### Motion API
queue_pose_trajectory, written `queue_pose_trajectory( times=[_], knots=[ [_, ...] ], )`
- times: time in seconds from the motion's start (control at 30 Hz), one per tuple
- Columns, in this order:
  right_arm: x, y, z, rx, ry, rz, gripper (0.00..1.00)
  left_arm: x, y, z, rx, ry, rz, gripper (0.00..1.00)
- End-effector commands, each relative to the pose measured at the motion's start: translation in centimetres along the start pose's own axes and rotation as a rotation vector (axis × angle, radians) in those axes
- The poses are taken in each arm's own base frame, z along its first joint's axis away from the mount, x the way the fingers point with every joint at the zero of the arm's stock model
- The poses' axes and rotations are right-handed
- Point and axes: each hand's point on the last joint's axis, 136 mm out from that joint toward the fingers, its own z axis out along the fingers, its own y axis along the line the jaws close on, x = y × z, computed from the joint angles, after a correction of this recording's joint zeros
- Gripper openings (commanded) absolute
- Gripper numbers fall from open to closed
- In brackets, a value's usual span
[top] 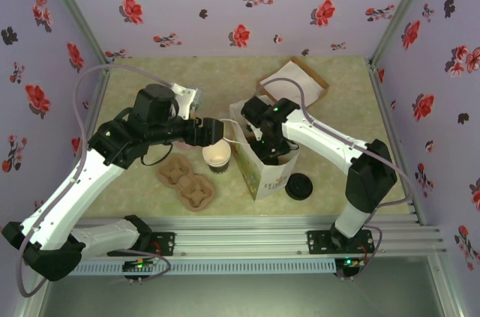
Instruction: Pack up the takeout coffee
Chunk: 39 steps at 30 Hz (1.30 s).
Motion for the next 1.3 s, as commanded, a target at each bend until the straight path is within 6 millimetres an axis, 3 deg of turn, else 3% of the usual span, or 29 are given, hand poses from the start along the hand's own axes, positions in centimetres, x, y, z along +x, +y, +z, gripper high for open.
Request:
queue_pose_trajectory(
  times=[0.0,1.27],
  knots=[
    [1.7,-0.4,2.8,0.041,0.116,0.001,0.73,-1.0,-0.5,-0.4,0.008,-0.036,0.012,0.9],
    [1.3,-0.2,-0.3,0.064,0.066,-0.001,0.89,-1.0,-0.5,-0.4,0.006,-0.039,0.013,0.9]
  ],
)
